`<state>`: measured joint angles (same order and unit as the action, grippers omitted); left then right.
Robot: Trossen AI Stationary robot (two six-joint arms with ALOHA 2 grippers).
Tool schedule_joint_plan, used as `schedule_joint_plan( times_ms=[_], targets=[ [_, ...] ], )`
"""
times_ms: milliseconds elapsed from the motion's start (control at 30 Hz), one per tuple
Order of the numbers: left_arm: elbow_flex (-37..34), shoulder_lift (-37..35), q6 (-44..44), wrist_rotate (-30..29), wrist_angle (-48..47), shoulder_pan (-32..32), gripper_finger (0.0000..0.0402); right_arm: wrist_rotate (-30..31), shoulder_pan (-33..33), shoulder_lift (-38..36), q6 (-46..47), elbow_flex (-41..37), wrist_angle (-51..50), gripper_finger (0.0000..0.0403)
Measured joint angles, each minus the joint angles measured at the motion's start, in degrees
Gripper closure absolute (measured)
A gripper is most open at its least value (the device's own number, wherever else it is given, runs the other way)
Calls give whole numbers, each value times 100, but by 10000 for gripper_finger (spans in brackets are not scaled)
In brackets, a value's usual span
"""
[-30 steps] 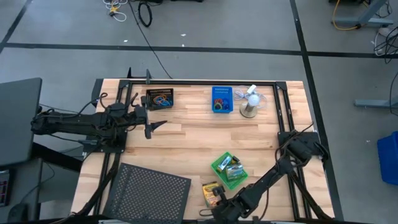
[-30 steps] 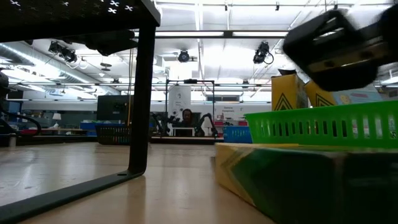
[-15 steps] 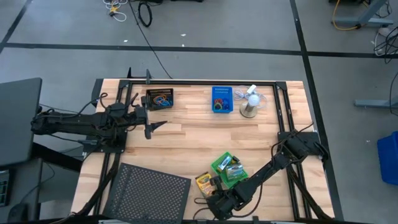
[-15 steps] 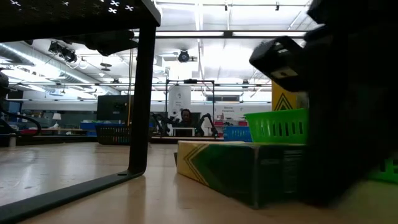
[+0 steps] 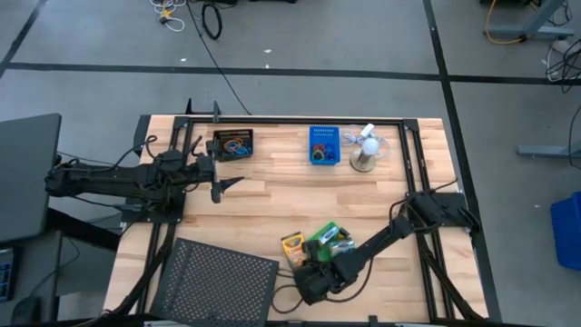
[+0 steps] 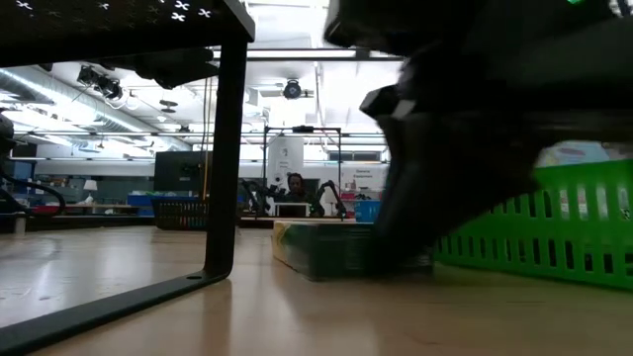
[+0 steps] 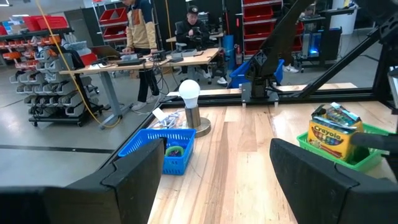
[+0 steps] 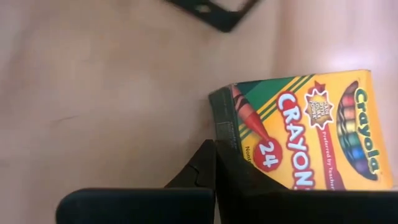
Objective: Pick & Place Office Desk Supplies
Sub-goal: Move the large crayon box to the center of the table, then adjust the green bin on the table
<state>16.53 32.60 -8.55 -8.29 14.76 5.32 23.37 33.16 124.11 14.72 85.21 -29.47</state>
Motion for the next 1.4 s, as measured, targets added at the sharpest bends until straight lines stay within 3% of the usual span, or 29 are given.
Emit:
schedule_joint_plan(
  times_ms=[533,1000,1400],
  targets=[
    [0,0,1,0,-2,-1,99,457,-786,0,-151,0,-414,403],
    [0,0,-22,-2,-7,0,99,875,-436,-9,-512,160,-287,403],
    [0,0,4,0,-4,0,99,905,-721,-11,-1127,805,-1315,380]
  ],
)
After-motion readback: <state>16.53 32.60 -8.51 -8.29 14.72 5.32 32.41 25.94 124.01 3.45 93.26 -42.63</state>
